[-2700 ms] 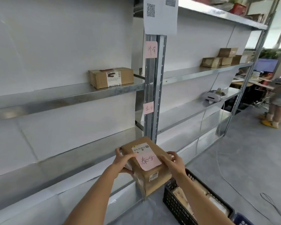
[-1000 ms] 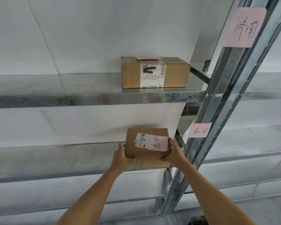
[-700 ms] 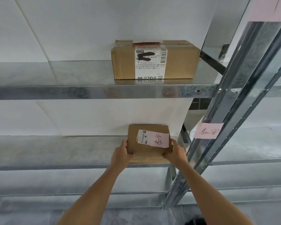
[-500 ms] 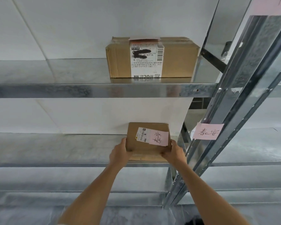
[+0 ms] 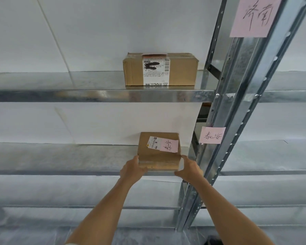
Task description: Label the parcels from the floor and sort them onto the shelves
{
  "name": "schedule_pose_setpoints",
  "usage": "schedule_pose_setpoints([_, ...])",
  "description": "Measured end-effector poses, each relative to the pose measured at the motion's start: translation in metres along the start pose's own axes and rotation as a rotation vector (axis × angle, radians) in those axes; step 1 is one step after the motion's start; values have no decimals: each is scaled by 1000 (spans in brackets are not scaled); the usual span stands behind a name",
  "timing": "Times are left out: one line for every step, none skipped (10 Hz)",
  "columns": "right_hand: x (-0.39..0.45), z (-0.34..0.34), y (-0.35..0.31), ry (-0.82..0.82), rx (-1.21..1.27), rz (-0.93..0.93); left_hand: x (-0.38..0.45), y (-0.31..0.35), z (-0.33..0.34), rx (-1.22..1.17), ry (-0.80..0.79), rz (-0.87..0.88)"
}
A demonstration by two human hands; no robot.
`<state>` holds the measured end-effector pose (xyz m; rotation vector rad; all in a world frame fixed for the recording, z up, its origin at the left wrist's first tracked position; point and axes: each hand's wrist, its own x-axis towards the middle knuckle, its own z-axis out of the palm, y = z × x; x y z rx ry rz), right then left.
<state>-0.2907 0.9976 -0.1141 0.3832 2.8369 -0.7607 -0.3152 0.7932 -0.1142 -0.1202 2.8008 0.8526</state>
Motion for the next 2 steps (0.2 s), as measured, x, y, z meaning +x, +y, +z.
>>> schedule_pose_setpoints([-26,-6,-9,-7,-47,-35,-24,3,-12,7,-43,31])
schedule_pose_setpoints([-54,-12,-20,49,-81,-80,-51,8,-23,28,-30,102])
